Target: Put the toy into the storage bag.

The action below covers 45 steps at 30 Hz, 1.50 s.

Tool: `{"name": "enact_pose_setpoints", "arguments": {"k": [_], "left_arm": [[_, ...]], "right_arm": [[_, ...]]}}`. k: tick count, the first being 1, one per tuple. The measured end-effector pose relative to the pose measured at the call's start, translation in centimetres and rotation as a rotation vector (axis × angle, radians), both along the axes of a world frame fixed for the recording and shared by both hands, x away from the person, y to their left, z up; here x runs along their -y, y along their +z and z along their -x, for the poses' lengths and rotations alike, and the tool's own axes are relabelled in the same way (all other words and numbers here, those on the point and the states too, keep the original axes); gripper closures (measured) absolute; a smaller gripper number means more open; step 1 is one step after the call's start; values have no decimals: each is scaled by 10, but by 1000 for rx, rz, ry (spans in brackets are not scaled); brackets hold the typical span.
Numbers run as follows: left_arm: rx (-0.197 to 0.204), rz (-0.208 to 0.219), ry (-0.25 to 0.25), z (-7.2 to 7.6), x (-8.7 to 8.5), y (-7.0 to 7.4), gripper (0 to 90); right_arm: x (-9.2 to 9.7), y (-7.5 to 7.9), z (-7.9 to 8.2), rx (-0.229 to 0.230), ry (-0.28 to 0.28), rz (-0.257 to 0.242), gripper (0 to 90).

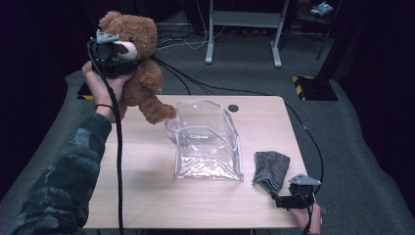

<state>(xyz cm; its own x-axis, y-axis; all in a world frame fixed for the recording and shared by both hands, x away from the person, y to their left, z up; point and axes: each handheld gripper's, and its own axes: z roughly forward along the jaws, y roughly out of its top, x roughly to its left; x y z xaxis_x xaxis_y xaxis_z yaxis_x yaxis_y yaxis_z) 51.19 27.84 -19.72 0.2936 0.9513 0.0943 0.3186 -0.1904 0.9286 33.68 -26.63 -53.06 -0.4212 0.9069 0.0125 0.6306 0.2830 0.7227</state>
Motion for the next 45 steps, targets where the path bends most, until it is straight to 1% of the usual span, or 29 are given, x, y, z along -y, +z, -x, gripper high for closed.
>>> {"name": "enact_pose_setpoints", "arguments": {"k": [5, 8, 13, 18, 19, 21, 22, 25, 26, 27, 30, 31, 32, 35, 36, 39, 45], "left_arm": [[6, 1, -24, -7, 17, 3, 459], [7, -4, -44, -11, 30, 5, 459], [12, 2, -79, -17, 52, 6, 457], [0, 10, -112, -23, 71, 2, 455], [-2, 11, -114, -24, 75, 1, 454], [-1, 14, -118, -26, 82, -1, 454], [-2, 16, -123, -27, 86, -2, 454], [-4, 36, -138, -30, 98, -4, 454], [-5, 37, -144, -31, 101, -4, 454], [-6, 45, -148, -32, 105, -5, 453], [-13, 56, -160, -35, 115, -10, 453], [-19, 69, -166, -36, 119, -12, 453], [-23, 71, -169, -37, 122, -14, 452], [-30, 104, -183, -41, 131, -19, 452], [-29, 122, -181, -42, 135, -22, 452], [-42, 139, -190, -44, 143, -30, 451], [-61, 159, -190, -46, 144, -47, 450]], "right_arm": [[0, 0, 0, 0, 0, 0, 1], [0, 0, 0, 1, 1, 1, 2], [1, 0, 0, 2, 1, 7, 3], [2, 0, 0, 6, -3, -1, 8], [1, 0, 0, 5, -16, -7, 9], [2, 0, 0, 7, -6, 4, 10], [1, 0, 0, 1, -11, 2, 10], [2, 0, 0, 4, -8, 3, 9], [2, 0, 0, 7, -5, 4, 10], [1, 0, 0, 2, -12, -6, 10], [1, 0, 0, 2, -12, -6, 11], [2, 0, 0, 0, -9, -6, 13], [2, 0, 0, 1, -8, -8, 17], [3, 1, 0, 2, -12, -10, 21], [3, 0, 0, 8, -10, -8, 20], [3, 1, 0, 1, -12, -8, 22], [3, 0, 0, 4, -12, -12, 23]]}}
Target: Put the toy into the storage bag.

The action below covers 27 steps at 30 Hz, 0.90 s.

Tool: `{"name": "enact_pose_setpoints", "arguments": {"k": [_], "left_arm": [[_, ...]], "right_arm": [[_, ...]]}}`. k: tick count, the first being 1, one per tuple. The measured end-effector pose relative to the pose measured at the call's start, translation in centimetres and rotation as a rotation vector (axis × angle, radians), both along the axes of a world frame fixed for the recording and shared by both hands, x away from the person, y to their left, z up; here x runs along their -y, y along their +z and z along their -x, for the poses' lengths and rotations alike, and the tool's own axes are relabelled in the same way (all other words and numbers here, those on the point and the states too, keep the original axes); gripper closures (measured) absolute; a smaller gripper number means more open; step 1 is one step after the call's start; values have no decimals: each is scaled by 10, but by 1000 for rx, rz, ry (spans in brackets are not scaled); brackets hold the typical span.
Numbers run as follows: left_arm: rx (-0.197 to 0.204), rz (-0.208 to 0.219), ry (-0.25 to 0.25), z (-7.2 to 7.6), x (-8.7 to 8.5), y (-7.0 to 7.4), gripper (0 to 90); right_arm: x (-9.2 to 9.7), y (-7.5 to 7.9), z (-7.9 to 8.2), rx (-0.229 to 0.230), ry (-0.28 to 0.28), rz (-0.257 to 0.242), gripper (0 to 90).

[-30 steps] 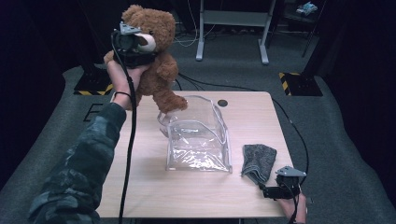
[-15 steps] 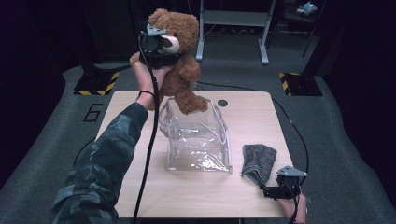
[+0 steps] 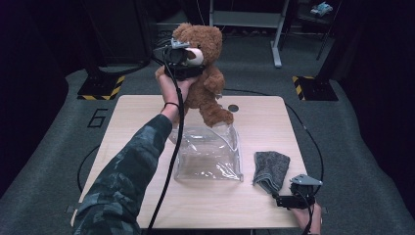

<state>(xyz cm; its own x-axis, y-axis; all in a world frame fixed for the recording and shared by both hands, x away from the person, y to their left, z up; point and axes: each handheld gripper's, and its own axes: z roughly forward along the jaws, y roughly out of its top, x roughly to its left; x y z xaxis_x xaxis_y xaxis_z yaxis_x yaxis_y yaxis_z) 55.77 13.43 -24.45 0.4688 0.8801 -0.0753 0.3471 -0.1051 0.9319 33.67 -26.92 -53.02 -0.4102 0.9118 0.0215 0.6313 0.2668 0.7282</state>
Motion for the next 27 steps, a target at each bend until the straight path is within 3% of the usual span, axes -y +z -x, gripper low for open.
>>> {"name": "enact_pose_setpoints", "arguments": {"k": [7, 16, 27], "left_arm": [[-38, 36, -10, -2, 1, -20, 449], [-65, -2, -34, 6, 4, -38, 446], [-96, -16, -74, 17, 2, -52, 438]], "right_arm": [[0, 0, 0, 2, 1, 2, 25], [0, 0, 0, 4, -2, 4, 27], [0, 0, 0, 7, -3, 18, 28]]}}
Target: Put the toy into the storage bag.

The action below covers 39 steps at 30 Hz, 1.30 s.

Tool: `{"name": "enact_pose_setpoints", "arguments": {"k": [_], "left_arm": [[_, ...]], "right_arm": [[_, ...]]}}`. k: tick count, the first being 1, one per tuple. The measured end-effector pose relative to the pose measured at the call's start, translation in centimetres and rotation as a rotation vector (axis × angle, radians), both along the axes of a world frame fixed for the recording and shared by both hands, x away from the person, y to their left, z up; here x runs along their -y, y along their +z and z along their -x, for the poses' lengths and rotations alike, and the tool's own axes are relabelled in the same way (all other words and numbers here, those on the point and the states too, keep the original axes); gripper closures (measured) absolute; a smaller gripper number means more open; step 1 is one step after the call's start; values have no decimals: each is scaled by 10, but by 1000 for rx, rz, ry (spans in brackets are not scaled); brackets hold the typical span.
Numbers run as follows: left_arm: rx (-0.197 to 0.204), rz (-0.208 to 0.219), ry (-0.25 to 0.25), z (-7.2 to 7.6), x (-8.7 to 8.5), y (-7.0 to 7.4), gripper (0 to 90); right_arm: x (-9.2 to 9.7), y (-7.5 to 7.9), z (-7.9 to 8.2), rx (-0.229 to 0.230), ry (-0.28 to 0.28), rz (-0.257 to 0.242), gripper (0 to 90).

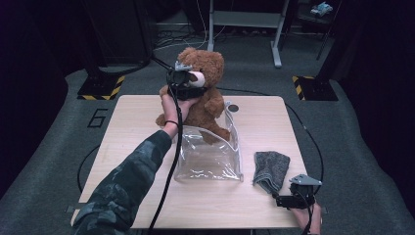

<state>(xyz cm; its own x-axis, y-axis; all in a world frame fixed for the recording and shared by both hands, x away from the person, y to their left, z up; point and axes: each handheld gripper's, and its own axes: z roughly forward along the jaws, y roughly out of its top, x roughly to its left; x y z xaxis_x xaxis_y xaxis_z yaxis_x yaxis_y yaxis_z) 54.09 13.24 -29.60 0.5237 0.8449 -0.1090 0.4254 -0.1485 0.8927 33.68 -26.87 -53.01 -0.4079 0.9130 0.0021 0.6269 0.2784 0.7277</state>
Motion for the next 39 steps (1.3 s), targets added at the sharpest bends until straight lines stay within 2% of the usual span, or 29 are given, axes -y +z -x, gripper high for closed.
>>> {"name": "enact_pose_setpoints", "arguments": {"k": [12, 20, 25, 31, 35, 39], "left_arm": [[-89, -3, -8, 5, -3, -27, 425], [-140, -32, -17, 8, 8, -42, 395], [-196, -71, -27, 9, 15, -51, 351], [-259, -117, -61, 13, 15, -54, 273], [-276, -166, -90, 18, 12, -56, 249], [-277, -178, -106, 25, 7, -58, 202]], "right_arm": [[0, 0, 0, 1, -1, 1, 29], [0, 0, 0, -2, -5, -2, 30], [0, 0, 0, 1, -4, 2, 31], [-1, 0, 0, -4, -14, -10, 31], [-1, 0, 0, -4, -16, -10, 32], [-1, 0, -1, -2, -20, -10, 32]]}}
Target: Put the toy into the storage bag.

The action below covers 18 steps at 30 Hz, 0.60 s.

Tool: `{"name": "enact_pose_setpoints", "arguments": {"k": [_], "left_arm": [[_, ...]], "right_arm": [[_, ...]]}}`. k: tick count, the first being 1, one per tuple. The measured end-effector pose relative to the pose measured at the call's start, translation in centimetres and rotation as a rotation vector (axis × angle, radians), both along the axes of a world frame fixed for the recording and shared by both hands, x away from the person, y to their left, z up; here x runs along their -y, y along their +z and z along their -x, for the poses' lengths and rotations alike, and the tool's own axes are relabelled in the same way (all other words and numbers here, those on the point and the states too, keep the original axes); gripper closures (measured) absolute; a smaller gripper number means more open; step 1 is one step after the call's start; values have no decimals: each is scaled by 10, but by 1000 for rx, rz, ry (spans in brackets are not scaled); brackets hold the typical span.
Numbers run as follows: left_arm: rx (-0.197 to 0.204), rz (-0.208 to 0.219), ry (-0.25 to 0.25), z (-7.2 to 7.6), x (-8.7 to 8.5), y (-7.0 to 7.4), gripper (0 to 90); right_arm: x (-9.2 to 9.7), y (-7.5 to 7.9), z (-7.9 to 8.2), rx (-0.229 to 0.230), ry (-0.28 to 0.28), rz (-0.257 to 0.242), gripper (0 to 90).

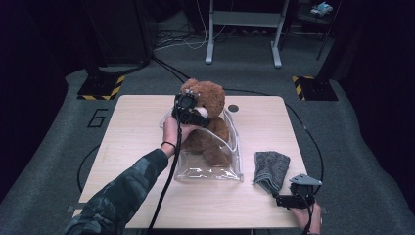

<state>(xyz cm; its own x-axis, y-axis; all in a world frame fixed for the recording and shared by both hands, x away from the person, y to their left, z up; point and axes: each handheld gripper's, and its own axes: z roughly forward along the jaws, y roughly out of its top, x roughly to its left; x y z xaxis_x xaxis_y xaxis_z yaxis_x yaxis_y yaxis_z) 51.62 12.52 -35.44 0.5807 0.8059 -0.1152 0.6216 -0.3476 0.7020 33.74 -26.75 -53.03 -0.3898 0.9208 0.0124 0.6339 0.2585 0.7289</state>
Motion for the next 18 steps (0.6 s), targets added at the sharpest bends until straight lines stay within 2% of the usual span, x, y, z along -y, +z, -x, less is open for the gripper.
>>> {"name": "enact_pose_setpoints", "arguments": {"k": [3, 6, 15, 18], "left_arm": [[20, 4, -3, 7, -4, 2, 186], [27, -21, -22, 10, -9, 3, 173], [50, 2, -9, 14, -28, 7, 156], [46, -2, -8, 14, -36, 8, 152]], "right_arm": [[0, 0, 0, -1, 0, 1, 32], [0, 0, 0, 2, -6, 1, 33], [1, 0, 0, -3, 1, 2, 33], [1, 0, 0, -1, 0, 2, 34]]}}
